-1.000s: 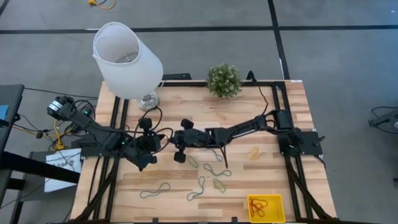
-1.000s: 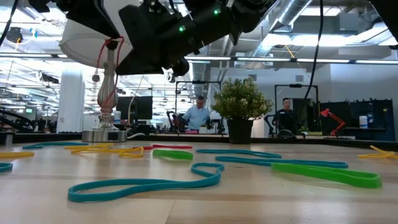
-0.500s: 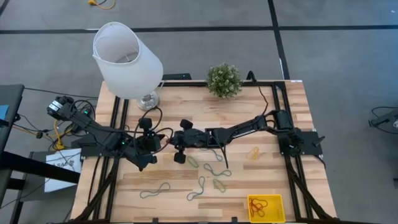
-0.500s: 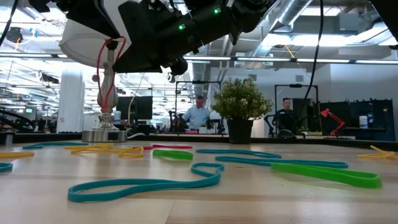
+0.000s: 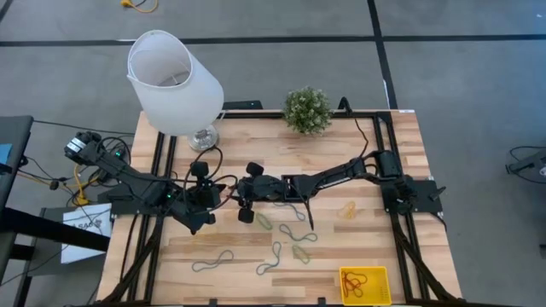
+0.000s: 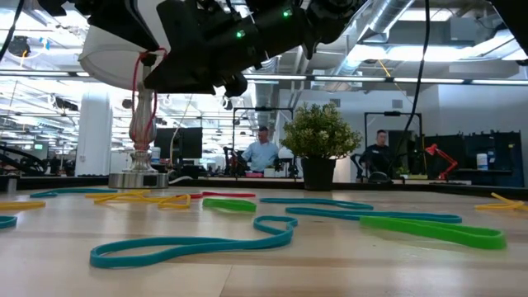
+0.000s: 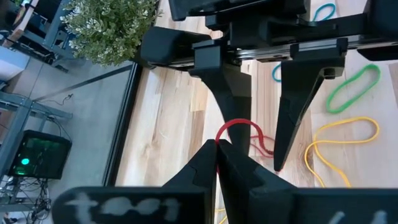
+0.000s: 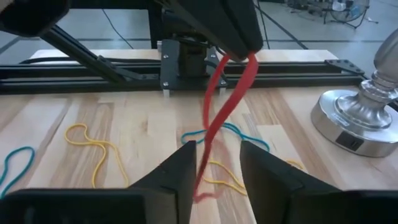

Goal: Pick and place rubber bands into bin
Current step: Put the red rubber band into the yellow basket

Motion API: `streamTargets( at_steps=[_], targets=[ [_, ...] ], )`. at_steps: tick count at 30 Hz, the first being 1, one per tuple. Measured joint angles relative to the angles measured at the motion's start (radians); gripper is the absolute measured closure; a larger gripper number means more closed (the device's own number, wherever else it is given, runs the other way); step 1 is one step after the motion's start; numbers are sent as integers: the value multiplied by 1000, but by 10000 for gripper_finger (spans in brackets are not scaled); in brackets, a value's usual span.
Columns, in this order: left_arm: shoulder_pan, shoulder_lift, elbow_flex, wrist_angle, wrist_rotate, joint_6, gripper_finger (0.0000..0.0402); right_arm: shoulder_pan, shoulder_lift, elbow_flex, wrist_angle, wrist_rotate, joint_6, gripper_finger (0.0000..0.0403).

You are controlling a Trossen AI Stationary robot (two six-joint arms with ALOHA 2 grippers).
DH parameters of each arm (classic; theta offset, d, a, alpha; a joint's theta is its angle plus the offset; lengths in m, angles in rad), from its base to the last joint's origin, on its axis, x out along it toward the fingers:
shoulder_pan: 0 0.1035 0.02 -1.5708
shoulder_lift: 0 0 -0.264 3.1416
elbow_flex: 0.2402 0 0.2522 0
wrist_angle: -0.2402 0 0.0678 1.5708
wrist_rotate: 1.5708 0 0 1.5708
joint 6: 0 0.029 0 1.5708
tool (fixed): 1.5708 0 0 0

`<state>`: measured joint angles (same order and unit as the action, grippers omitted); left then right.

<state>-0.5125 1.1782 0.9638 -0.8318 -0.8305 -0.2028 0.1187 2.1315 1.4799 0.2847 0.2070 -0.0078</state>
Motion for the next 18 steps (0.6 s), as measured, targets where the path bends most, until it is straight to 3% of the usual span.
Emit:
streamTargets(
  at_steps=[8,18],
  targets=[
    [0,0,0,4,0,0,401,-5,0,0,-3,0,0,393],
    [-1,0,3,4,6,40,386,-1,-1,0,-48,49,19,400]
  ],
)
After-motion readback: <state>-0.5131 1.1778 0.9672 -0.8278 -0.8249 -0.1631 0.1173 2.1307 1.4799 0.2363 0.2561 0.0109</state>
